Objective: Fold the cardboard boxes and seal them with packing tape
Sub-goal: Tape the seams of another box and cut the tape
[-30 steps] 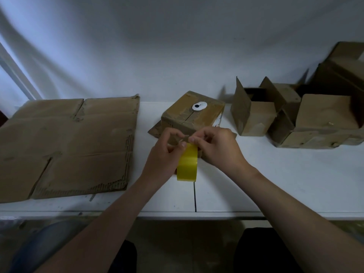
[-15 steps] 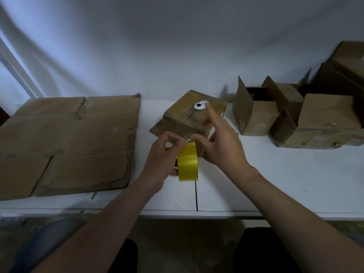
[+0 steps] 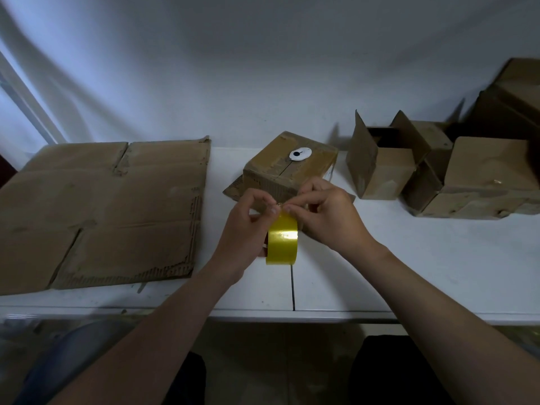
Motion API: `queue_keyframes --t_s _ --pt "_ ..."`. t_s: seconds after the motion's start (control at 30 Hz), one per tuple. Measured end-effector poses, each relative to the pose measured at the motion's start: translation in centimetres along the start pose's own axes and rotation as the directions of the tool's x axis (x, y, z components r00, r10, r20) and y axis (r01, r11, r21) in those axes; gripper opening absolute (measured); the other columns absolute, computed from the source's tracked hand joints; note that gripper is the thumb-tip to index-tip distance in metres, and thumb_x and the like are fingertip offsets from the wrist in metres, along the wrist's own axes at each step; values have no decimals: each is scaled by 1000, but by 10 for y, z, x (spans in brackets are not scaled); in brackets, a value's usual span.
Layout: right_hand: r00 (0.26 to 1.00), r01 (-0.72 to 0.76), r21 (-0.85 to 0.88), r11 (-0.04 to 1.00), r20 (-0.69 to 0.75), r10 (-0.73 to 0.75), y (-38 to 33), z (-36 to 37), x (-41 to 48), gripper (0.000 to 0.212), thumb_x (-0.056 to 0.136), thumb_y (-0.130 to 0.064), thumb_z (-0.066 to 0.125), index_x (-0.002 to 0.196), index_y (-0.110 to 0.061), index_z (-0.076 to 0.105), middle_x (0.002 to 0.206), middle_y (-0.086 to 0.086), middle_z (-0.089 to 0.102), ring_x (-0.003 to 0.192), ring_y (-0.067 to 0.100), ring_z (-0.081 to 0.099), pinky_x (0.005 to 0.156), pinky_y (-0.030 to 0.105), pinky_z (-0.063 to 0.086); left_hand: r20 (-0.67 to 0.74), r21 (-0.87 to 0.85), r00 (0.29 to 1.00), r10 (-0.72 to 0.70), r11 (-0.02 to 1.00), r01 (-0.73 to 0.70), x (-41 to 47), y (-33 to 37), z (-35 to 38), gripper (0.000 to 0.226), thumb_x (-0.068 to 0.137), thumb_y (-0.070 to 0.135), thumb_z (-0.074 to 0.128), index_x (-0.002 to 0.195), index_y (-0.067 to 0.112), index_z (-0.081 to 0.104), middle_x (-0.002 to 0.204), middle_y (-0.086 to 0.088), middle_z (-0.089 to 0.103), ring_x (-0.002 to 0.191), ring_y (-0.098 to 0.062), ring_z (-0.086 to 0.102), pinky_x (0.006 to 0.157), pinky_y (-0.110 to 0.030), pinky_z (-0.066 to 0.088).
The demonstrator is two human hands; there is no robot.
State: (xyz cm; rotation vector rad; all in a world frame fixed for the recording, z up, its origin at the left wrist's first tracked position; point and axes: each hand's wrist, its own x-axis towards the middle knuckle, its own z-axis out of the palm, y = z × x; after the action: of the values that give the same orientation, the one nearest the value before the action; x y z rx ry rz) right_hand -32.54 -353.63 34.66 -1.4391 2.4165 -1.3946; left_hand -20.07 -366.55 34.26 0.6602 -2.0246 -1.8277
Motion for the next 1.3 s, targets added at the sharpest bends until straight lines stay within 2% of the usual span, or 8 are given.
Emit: queue_keyframes --t_s 0.3,0.43,0.5,0.7,0.87,1.03,1.17,1.3 --pt "980 198 -119 973 9 -199 -10 -3 1 6 92 -11 71 87 -12 74 89 -5 56 77 4 53 63 18 42 -30 -72 992 -119 991 116 1 5 1 47 89 23 76 123 29 46 111 -7 67 96 -21 69 54 -27 57" --pt "972 -212 -26 977 103 213 -21 -11 8 14 89 -16 74 75 -16 76 77 2 63 64 -1 52 59 11 39 -12 60 1000 -17 998 18 -1 -3 -1 48 88 20 75 120 35 43 98 2 75 93 -17 70 75 -40 60" --pt "921 -369 2 930 138 365 -20 -14 9 14 83 -19 77 72 -12 75 74 9 69 59 2 53 59 20 45 42 138 999 10 990 -16 -3 -4 -3 51 88 17 75 122 36 41 88 6 77 90 -14 70 77 -35 55" --pt "871 -397 -97 913 272 408 -19 -14 9 32 70 -39 91 73 -20 67 67 -10 64 58 -2 55 51 13 42 81 327 996 -20 945 -7 -2 -4 -10 59 88 39 74 135 38 39 89 12 73 92 -9 66 70 -26 45" --pt "904 -311 -122 943 268 333 -18 -25 28 23 77 -44 84 78 -24 71 80 -8 71 74 4 63 63 20 49 137 511 990 24 854 -91 5 -3 -22 62 89 38 73 138 39 36 92 15 70 92 -13 65 76 -34 51" --pt "970 -237 -224 945 -2 242 22 -25 69 7 97 -23 61 99 -22 68 112 -5 59 107 18 55 94 30 44 240 793 959 -148 600 -106 24 -17 -45 58 82 35 77 134 39 51 101 9 69 95 -17 65 84 -34 54" --pt "958 -213 -446 869 78 275 52 -16 87 42 103 -18 48 143 -31 49 159 -10 33 131 31 30 99 31 22 328 886 893 -310 429 -176 41 -20 -38 48 81 41 79 124 37 59 106 16 71 111 -12 60 103 -39 34" --pt "962 -244 -425 872 9 273 57 -10 97 39 101 -28 54 139 -38 55 148 -13 52 121 25 32 101 35 33 284 884 905 -318 452 -119 59 -13 -34 45 78 57 77 115 35 66 115 14 66 111 -14 59 104 -42 40"
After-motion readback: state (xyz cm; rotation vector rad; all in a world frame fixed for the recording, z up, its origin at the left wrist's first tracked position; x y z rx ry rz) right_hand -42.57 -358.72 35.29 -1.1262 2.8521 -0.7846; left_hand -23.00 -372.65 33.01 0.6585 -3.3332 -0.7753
